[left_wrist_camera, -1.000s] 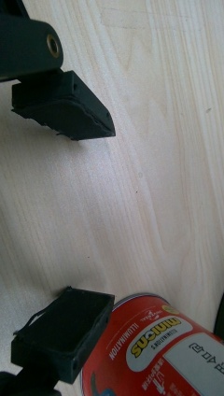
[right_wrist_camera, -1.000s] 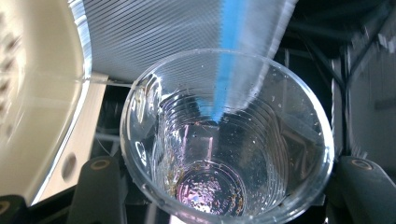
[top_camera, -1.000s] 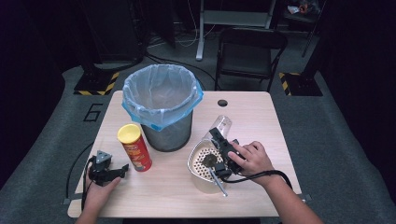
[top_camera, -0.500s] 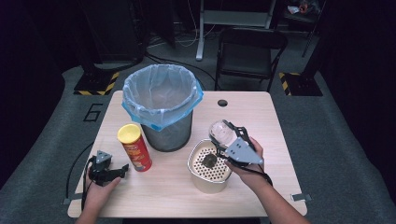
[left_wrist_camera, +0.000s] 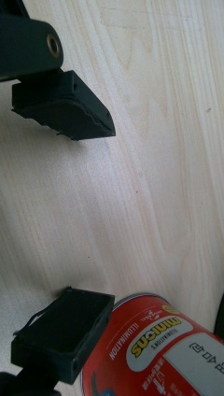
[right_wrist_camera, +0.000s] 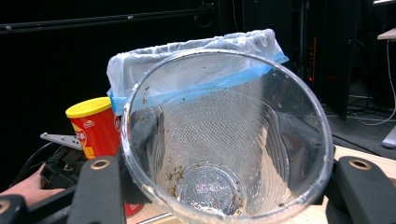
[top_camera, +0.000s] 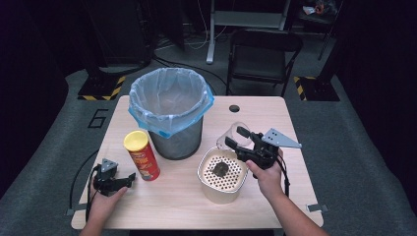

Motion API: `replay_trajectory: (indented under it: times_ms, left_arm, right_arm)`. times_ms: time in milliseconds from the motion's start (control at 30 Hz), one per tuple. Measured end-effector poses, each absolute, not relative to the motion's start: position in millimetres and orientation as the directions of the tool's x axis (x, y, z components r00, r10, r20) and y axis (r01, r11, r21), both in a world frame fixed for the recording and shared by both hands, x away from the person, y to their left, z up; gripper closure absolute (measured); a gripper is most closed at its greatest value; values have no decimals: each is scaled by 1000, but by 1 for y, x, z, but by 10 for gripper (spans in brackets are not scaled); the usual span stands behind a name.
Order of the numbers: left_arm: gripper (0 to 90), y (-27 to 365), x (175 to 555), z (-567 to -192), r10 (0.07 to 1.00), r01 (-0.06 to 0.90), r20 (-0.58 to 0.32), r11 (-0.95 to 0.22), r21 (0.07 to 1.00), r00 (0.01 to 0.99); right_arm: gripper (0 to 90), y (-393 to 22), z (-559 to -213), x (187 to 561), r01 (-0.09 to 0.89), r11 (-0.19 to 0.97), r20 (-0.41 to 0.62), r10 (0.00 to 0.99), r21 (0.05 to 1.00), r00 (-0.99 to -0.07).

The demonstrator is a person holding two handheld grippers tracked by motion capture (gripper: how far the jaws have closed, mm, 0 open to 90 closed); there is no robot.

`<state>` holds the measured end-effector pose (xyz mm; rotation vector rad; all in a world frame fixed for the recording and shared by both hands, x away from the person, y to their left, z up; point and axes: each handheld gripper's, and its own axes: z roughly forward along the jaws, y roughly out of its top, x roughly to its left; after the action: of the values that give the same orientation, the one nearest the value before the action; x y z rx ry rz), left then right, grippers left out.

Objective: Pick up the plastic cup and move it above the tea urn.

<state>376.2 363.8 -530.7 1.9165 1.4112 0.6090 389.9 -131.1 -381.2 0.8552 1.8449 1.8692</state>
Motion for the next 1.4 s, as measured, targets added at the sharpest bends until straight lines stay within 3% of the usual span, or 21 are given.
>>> replay_trajectory:
  times_ms: [267,767,1400]
  left_arm:
    - [162,364,376,-530,951,638,-15,-195,745,308]
    - [162,364,376,-530,951,639,-15,-195,744,308]
    - [162,364,376,-530,951,639,-15,-195,744,308]
  right_arm:
    - [368,-127,-368,386,111,-21,97,668,994,-738]
    - [369,-112,-303,398,22,27,-1,651,999,-759]
    - [369,-59,-241,448,48,37,15,619,998,-785]
